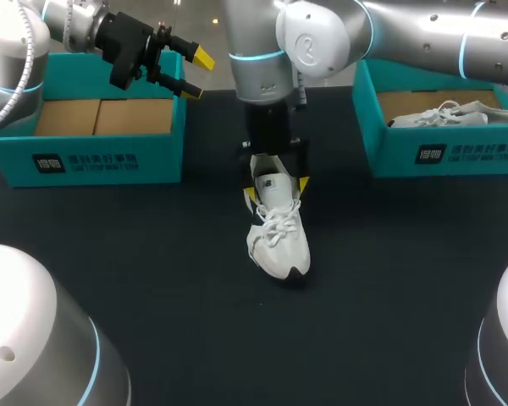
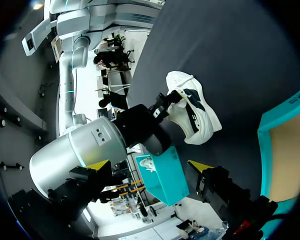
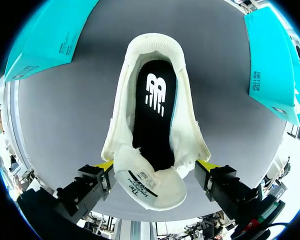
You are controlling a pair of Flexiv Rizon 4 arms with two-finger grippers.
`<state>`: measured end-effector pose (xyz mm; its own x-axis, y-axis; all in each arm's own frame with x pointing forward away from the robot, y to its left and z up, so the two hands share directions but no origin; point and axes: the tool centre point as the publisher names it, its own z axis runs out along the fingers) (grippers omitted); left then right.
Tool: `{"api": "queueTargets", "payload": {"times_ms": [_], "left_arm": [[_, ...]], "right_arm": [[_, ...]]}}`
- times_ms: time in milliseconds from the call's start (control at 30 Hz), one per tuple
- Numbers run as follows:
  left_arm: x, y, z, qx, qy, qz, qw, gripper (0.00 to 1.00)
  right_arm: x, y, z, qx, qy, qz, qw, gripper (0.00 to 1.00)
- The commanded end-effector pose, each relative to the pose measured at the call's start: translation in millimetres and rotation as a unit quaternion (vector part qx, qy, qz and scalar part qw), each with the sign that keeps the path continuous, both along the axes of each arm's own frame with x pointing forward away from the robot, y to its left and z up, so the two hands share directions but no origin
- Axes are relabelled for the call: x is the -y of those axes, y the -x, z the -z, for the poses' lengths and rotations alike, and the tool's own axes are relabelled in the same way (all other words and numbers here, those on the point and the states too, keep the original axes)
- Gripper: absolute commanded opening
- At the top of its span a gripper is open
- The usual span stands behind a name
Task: Take the shoe out of the shoebox, open the shoe tongue, remove and reinsert the insole, then place the shoe into the shoebox
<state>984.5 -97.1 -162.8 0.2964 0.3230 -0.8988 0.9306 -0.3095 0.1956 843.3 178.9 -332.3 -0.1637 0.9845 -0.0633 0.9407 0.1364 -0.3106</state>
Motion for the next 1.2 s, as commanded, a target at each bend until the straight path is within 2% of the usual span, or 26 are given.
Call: {"api": "queueTargets", "payload": {"times_ms": [33, 300, 500, 533, 567, 600, 633, 667, 1200], "left_arm": [[-0.1, -0.4, 0.0, 0.0, -0.001, 0.001, 1.0, 1.0], [-0.1, -0.4, 0.0, 0.0, -0.001, 0.001, 1.0, 1.0], [-0.1, -0.4, 0.0, 0.0, -0.001, 0.001, 1.0, 1.0], [-0.1, -0.4, 0.0, 0.0, -0.001, 0.001, 1.0, 1.0], [-0.1, -0.4, 0.0, 0.0, -0.001, 0.001, 1.0, 1.0], [-0.1, -0.4, 0.0, 0.0, -0.001, 0.001, 1.0, 1.0], [-0.1, -0.4, 0.0, 0.0, -0.001, 0.001, 1.0, 1.0], [-0.1, -0.4, 0.0, 0.0, -0.001, 0.001, 1.0, 1.0], [-0.1, -0.4, 0.0, 0.0, -0.001, 0.001, 1.0, 1.0]], "right_arm": [[0.6, 12.0, -0.1, -0.001, 0.0, 0.005, 1.0, 1.0], [3.0, 47.7, -16.8, -0.01, 0.016, 0.03, 0.999, 1.0], [1.3, 62.1, -21.2, -0.015, 0.024, 0.044, 0.999, 1.0], [0.9, 63.2, -21.4, -0.014, 0.025, 0.046, 0.999, 0.72], [0.3, 64.0, -21.6, -0.01, 0.029, 0.048, 0.998, 0.49], [-0.3, 64.7, -22.0, -0.01, 0.031, 0.048, 0.998, 0.35], [-0.9, 65.3, -22.3, -0.008, 0.037, 0.047, 0.998, 0.11], [-1.5, 65.5, -22.8, -0.008, 0.04, 0.044, 0.998, 0.0], [5.7, 57.1, -38.4, 0.006, 0.084, 0.042, 0.996, 0.0]]}}
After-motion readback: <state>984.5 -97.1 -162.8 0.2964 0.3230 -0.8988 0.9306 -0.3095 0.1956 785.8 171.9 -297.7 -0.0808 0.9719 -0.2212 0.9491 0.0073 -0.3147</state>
